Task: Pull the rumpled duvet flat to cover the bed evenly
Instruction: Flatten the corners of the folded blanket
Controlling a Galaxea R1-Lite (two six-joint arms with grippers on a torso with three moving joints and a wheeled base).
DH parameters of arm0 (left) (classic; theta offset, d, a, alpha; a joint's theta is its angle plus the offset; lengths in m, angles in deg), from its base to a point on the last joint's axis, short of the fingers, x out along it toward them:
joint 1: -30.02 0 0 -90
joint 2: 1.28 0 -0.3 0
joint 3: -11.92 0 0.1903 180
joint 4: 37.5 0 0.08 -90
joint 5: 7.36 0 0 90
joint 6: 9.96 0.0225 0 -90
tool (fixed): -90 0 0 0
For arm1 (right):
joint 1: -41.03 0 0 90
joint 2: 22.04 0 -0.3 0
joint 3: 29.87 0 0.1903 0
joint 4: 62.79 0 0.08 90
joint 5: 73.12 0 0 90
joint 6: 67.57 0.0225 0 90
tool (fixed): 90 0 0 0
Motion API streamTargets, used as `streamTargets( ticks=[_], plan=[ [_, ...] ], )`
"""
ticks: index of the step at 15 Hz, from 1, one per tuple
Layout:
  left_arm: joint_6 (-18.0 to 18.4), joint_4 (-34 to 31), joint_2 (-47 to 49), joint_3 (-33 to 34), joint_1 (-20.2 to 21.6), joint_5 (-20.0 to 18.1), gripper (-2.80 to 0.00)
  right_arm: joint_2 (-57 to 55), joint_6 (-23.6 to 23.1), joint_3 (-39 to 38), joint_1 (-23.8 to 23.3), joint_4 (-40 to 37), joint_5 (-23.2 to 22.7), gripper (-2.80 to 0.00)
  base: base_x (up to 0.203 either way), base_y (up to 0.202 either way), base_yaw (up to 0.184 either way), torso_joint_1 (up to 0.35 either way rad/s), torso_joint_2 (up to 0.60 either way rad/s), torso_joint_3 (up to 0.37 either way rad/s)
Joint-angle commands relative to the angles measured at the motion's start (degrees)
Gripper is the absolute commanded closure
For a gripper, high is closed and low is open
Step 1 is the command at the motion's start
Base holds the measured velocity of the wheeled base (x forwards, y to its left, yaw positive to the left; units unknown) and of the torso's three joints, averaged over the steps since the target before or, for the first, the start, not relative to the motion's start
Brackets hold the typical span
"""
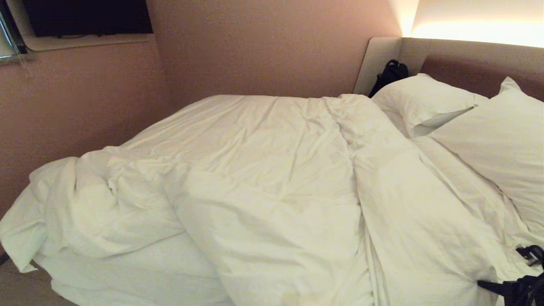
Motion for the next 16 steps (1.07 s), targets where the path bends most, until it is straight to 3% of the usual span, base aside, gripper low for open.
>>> streamTargets(
  ticks=[1, 3, 6, 10, 16],
  plan=[
    [0.0, 0.0, 0.1, 0.0, 0.0, 0.0, 0.0, 3.1, 2.0, 0.2, -1.8, 0.3, -0.3, 0.0, 0.0, 0.0, 0.0, 0.0, 0.0, 0.0],
    [0.0, 0.0, 0.1, 0.0, 0.0, 0.0, 0.0, 5.2, 4.7, 0.9, -3.4, 0.2, -1.3, 0.0, 0.0, 0.0, 0.0, 0.0, 0.0, 0.0],
    [0.0, 0.0, 0.1, 0.0, 0.0, 0.0, 0.0, 7.7, 9.2, 3.4, -6.5, -0.9, -6.9, 0.0, 0.0, 0.0, 0.0, 0.0, 0.0, 0.0],
    [0.0, 0.0, 0.1, 0.0, 0.0, 0.0, 0.0, 8.9, 15.2, 6.6, -8.1, -2.3, -7.8, 0.0, 0.0, 0.0, 0.0, 0.0, 0.0, 0.0],
    [0.0, 0.0, 0.1, 0.0, 0.0, 0.0, 0.0, 6.3, 12.3, 6.8, -8.3, -2.2, -6.0, 0.0, 0.0, 0.0, 0.0, 0.0, 0.0, 0.0]
  ],
)
